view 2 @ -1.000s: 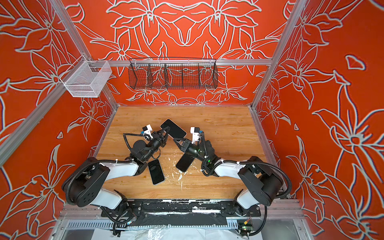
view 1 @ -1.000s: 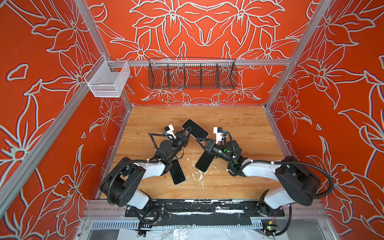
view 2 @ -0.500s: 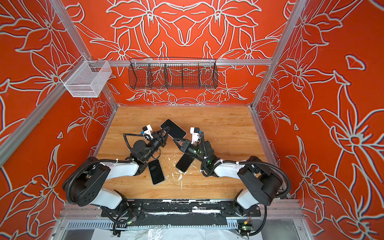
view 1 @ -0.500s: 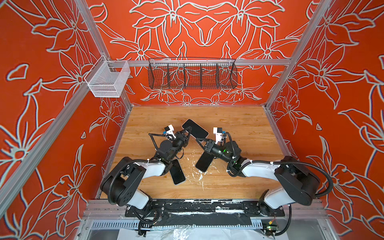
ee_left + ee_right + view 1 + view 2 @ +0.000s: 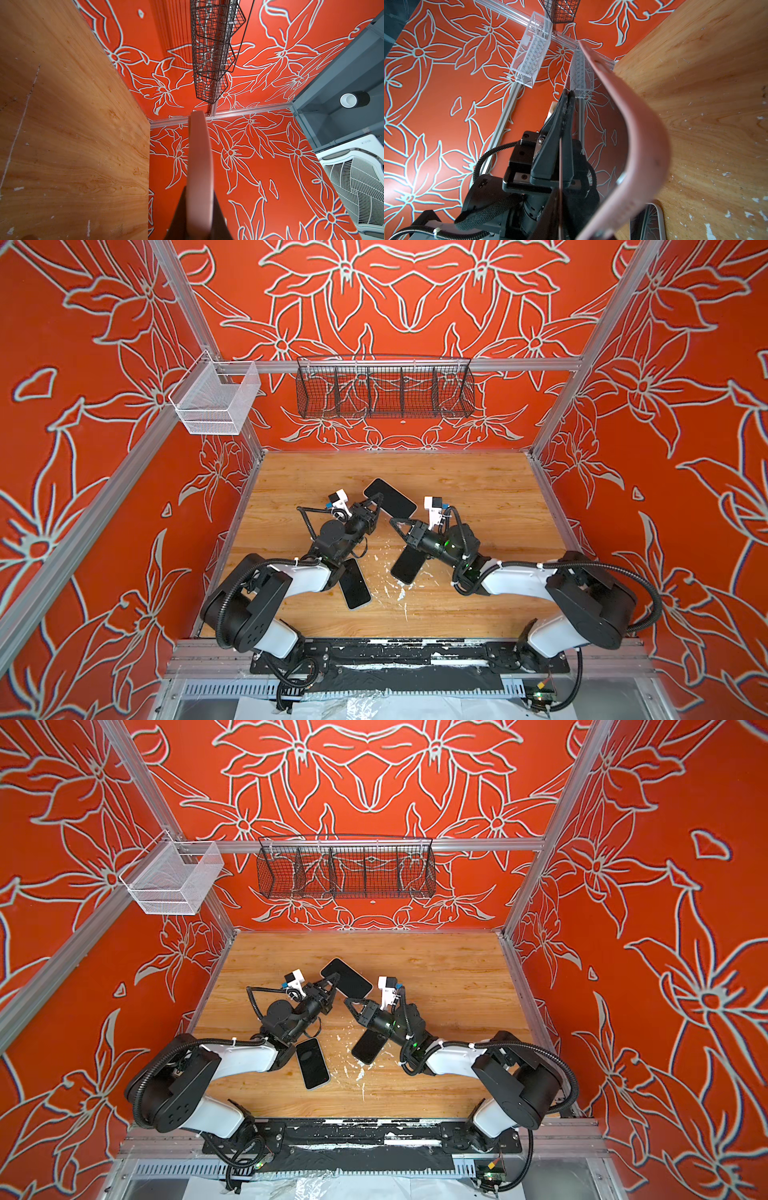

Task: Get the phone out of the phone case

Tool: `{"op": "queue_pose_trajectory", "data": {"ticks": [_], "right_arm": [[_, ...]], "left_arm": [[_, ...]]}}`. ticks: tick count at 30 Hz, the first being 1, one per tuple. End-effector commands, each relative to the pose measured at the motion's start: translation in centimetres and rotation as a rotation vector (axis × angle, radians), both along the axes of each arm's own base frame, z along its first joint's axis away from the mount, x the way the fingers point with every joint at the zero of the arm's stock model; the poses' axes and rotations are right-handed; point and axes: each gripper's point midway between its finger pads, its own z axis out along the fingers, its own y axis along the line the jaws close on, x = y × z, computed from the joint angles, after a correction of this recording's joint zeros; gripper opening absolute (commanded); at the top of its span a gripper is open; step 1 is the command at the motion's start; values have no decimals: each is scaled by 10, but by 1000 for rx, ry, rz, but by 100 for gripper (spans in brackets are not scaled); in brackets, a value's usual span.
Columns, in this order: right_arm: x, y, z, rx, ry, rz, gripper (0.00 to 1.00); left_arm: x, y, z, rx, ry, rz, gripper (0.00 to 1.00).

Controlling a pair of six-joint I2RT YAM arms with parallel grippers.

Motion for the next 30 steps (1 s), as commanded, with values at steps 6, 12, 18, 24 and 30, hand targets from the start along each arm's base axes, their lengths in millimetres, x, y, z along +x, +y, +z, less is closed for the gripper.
{"op": "queue_pose_trajectory", "data": {"ticks": [6, 12, 18, 24, 30], "right_arm": [[-4, 0, 5, 26, -28, -7, 9], [-7, -1, -2, -42, -61, -11, 5], [-12, -2, -10, -173, -164, 3, 5], [-19, -2, -12, -291, -304, 34, 5], [-18, -2, -24, -368, -375, 38, 5]], "left_arm": [[1, 2, 26, -41, -81, 16, 0], [3, 3, 20, -64, -36, 16, 0], [3, 7, 18, -59, 11, 33, 0], [-2, 11, 23, -23, 50, 47, 0], [-7, 13, 31, -49, 87, 36, 0]]}}
